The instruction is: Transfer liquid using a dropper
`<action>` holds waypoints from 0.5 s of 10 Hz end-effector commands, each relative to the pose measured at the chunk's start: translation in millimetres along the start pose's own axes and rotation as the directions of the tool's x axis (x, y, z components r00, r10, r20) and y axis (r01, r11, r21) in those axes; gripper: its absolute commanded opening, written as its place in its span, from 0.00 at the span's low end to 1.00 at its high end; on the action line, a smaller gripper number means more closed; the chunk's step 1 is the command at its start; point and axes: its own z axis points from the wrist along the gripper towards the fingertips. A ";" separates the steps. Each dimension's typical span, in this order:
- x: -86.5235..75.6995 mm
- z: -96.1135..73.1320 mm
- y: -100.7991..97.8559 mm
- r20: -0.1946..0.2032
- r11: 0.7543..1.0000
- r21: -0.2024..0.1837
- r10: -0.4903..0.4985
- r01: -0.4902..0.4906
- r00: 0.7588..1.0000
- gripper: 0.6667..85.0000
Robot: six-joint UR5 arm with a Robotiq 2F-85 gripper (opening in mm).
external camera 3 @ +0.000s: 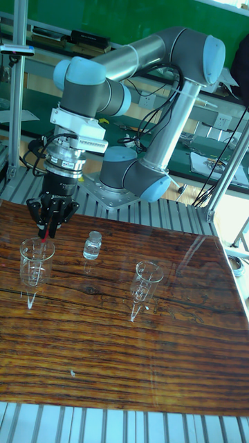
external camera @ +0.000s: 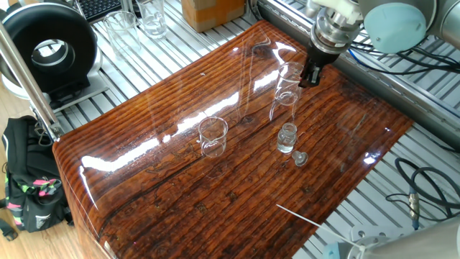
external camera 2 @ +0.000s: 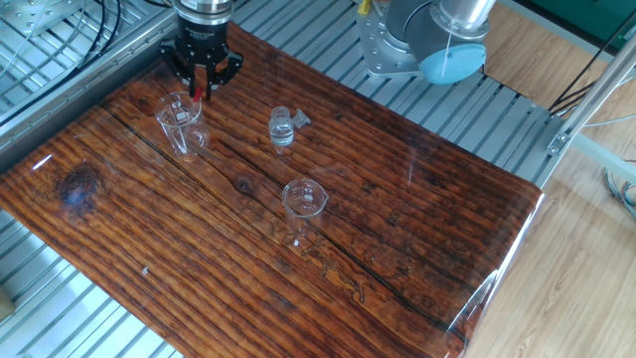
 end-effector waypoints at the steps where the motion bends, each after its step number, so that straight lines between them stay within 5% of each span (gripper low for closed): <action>1: -1.6 -1.3 -0.2 0.010 1.000 -0.003 0.008 -0.008 1.000 0.30; 5: -1.2 -2.2 1.2 0.009 1.000 -0.009 0.014 -0.014 1.000 0.21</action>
